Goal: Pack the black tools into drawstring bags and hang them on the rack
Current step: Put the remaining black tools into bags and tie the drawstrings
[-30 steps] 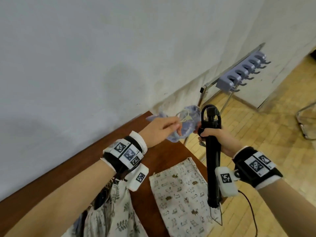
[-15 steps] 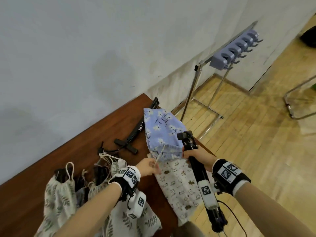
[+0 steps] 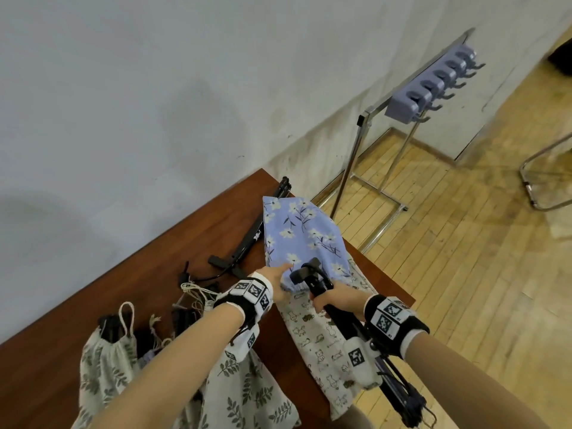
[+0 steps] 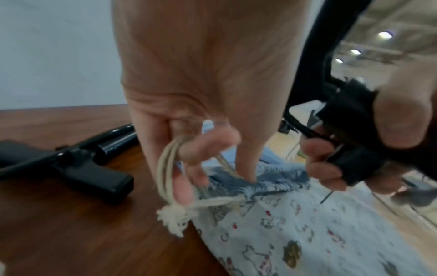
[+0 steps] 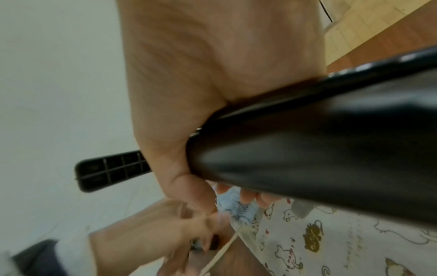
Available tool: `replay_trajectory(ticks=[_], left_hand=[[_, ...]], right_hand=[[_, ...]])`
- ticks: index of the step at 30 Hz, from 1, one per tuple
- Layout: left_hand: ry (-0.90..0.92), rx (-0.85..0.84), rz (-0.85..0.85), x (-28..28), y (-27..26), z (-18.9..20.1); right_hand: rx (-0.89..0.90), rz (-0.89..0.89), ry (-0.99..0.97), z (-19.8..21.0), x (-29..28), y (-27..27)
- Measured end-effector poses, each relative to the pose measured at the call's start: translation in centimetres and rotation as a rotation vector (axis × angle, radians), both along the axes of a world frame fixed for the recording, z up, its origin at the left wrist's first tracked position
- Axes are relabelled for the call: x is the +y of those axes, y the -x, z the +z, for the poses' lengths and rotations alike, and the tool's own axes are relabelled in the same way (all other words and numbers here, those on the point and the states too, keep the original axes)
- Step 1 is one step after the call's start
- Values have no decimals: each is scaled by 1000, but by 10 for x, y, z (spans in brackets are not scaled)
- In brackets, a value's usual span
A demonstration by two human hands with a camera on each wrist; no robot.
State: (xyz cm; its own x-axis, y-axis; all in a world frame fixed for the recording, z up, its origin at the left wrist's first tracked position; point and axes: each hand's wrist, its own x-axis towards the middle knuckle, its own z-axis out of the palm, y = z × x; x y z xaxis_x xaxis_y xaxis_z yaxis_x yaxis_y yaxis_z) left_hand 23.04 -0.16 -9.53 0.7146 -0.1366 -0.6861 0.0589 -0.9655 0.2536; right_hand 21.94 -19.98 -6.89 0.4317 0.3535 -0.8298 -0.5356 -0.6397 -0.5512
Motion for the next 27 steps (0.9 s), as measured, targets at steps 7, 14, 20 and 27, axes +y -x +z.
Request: replay_trajectory(ticks=[7,14,20,27], left_hand=[[-246,-57,-239,-29,-13,-10],[76,-239,56,-9,-27,-32],[653,-99,568,6,-40,-15],[794,28,585,11,-44,21]], right_hand=[[55,-26,-3,-12,-1,-9],[144,-269,-267,-10,-12,-18],[71,-23,-115,0,2,-25],[17,288,98,4,26,-22]])
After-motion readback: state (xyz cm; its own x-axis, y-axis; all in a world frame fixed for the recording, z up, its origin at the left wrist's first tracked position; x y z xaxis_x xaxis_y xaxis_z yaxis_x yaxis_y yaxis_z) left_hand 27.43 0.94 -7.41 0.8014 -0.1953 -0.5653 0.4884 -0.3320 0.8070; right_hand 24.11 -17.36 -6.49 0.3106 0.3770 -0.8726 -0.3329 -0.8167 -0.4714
